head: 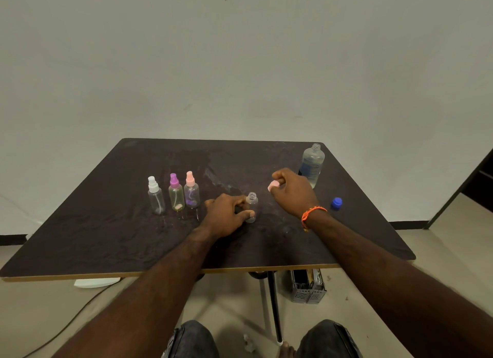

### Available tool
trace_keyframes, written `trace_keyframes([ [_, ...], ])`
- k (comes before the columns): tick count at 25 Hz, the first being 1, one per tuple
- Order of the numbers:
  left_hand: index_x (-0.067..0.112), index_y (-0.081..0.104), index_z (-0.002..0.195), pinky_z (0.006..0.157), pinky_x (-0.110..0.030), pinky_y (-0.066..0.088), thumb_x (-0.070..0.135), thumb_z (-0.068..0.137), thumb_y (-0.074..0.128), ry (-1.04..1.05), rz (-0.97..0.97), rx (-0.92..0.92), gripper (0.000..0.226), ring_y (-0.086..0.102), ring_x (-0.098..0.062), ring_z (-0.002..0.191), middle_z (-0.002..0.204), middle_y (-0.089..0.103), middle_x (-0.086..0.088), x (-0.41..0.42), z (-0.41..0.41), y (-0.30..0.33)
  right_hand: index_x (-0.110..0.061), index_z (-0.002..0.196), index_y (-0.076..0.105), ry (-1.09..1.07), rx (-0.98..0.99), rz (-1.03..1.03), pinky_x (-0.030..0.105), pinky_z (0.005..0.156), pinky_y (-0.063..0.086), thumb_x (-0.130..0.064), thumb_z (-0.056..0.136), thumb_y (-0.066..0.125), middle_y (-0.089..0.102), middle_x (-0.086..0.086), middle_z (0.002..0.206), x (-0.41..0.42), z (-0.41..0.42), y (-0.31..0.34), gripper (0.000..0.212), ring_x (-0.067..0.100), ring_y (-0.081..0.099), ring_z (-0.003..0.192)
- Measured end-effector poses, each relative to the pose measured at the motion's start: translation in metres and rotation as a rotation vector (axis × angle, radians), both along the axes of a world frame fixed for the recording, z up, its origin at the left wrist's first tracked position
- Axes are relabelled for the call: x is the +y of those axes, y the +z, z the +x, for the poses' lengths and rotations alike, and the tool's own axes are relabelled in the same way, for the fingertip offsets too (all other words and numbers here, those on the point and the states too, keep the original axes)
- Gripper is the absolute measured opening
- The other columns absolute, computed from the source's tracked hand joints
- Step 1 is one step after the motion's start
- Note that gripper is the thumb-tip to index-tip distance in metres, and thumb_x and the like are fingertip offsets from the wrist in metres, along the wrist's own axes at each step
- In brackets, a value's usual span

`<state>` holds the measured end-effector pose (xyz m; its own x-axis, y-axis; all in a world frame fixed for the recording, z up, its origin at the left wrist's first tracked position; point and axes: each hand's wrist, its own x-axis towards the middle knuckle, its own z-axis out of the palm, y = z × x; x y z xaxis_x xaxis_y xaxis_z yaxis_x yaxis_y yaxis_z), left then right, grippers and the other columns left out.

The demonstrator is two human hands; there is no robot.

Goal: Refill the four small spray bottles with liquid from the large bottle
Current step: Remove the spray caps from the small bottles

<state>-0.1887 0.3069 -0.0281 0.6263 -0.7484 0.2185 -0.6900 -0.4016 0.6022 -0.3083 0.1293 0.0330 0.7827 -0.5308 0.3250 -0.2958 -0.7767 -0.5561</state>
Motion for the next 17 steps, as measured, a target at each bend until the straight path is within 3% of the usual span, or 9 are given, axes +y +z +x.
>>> trace_keyframes([
  [3,0.033,0.072,0.085,0.101,-0.048,0.034,0.044,0.095,0.068,-0.008,-0.016,-0.003,0.016,0.064,0.003,0.098,0.089,0.074,0.023,0.0,0.001,-0.004,-0.02,0.1,0.065,-0.141,0.118,0.001,0.037,0.082,0.055,-0.025,0.09,0.064,0.069,0.0,0.096,-0.027,-0.014,-0.022,0.011,0.018,0.063,0.088],
  [6,0.036,0.071,0.086,0.102,-0.049,0.039,0.047,0.093,0.065,-0.013,-0.028,-0.014,0.014,0.065,0.005,0.096,0.088,0.073,0.026,-0.001,0.002,-0.006,-0.017,0.1,0.07,-0.228,0.202,0.033,0.037,0.086,0.054,-0.022,0.09,0.064,0.071,0.004,0.097,-0.053,-0.027,-0.04,0.013,0.021,0.064,0.09],
  [11,0.037,0.071,0.086,0.102,-0.051,0.042,0.046,0.093,0.066,-0.029,-0.065,-0.028,0.013,0.065,0.005,0.095,0.089,0.074,0.024,-0.002,0.004,-0.011,-0.01,0.096,0.071,-0.292,0.184,-0.04,0.037,0.081,0.053,-0.02,0.091,0.06,0.071,0.009,0.091,-0.07,-0.033,-0.056,0.016,0.026,0.065,0.088],
  [15,0.038,0.071,0.09,0.101,-0.054,0.044,0.059,0.089,0.057,-0.031,-0.05,-0.049,0.026,0.066,0.005,0.096,0.09,0.074,0.025,-0.003,0.009,-0.016,-0.011,0.108,0.066,-0.279,0.187,-0.034,0.04,0.086,0.054,-0.021,0.094,0.059,0.071,0.009,0.101,-0.072,-0.034,-0.06,0.019,0.025,0.065,0.092],
  [17,0.038,0.071,0.09,0.101,-0.055,0.044,0.061,0.088,0.056,-0.021,-0.056,-0.047,0.027,0.066,0.005,0.096,0.09,0.074,0.026,-0.003,0.009,-0.018,-0.011,0.125,0.06,-0.282,0.191,0.007,0.041,0.095,0.053,-0.023,0.092,0.066,0.068,0.011,0.116,-0.071,-0.037,-0.058,0.036,0.026,0.064,0.104],
])
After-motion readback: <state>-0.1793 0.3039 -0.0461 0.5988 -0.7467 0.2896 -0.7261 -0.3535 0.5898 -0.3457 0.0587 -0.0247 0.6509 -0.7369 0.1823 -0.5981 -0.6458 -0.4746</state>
